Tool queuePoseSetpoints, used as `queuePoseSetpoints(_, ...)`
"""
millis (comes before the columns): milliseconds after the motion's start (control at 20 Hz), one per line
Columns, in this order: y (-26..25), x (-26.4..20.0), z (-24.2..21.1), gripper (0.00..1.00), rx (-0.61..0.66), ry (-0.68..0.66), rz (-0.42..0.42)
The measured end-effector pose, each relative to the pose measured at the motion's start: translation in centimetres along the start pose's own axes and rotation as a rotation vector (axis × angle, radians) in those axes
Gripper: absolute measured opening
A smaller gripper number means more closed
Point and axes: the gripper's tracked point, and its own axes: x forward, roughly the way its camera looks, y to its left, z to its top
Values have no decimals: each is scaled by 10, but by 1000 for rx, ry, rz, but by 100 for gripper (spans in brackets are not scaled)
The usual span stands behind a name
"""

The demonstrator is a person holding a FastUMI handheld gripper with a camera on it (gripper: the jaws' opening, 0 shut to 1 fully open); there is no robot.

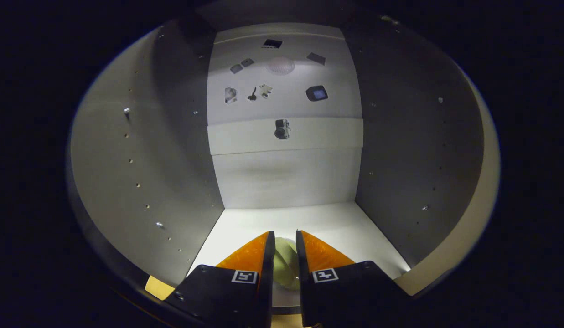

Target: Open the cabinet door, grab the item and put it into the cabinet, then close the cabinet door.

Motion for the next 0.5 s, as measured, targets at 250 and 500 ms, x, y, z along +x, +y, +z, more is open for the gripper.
queuePoseSetpoints(250, 10, -61, 20, 29, -70, -74, 8)
queuePoseSetpoints(500, 23, -137, 30, 40, -27, -160, 30)
